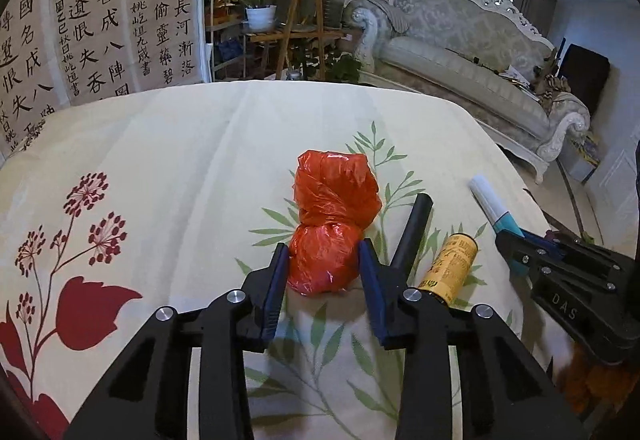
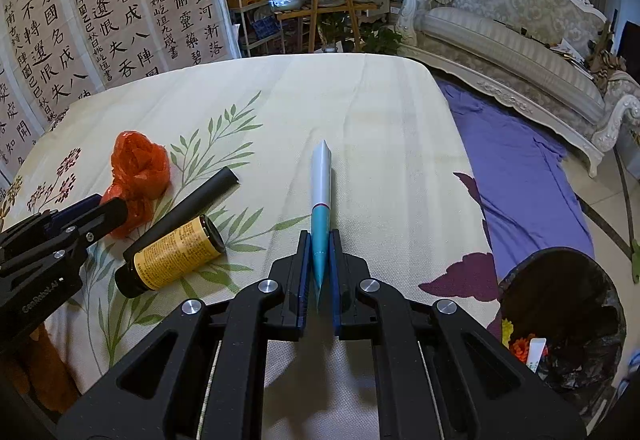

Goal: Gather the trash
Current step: 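Grasp the orange plastic bag with the left tool while the right tool holds the marker, then carry the orange bag and marker over the bin and open both tools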

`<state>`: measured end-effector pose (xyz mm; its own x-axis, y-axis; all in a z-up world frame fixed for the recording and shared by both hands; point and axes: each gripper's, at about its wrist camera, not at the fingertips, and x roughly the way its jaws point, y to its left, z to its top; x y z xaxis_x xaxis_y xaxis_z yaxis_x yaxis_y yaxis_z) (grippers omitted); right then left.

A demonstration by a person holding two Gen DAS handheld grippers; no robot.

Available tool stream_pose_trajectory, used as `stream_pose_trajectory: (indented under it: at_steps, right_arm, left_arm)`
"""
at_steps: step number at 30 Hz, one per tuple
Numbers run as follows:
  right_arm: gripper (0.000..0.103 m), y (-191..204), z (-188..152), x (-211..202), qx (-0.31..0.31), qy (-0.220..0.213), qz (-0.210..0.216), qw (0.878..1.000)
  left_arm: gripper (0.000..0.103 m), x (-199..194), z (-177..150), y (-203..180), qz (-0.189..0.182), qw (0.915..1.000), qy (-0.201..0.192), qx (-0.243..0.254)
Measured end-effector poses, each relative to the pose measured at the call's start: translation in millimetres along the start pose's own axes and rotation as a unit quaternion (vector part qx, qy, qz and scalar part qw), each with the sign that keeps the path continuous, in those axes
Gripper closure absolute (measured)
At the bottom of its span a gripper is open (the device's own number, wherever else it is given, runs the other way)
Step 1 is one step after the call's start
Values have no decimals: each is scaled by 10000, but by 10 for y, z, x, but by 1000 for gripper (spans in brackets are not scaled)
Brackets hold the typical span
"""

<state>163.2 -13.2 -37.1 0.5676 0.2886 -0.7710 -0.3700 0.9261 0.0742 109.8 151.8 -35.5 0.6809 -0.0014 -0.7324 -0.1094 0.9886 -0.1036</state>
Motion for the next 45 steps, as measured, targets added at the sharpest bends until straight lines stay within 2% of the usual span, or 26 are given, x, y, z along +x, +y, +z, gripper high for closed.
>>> stream_pose_trajectory:
  at_steps: [12,23,36,45]
  right_arm:
    - [95,4,5,-2,-20,-3,-26,10000]
    - [95,74,-96,-99,-58,-21,-64,10000]
    - [95,122,-466,-456,-56,-102,-100,9999]
    - [95,-24,-711,-726,113,-209,-165,9996]
  left_arm:
    - [71,-198,-137,252,275,9994,-66,-183]
    - [71,-368,-290,288,270,9993,-70,-261]
    - [71,-584,-486,134,156,9995,-88,-245]
    - [71,-662,-589,-115,29,9999,-92,-114]
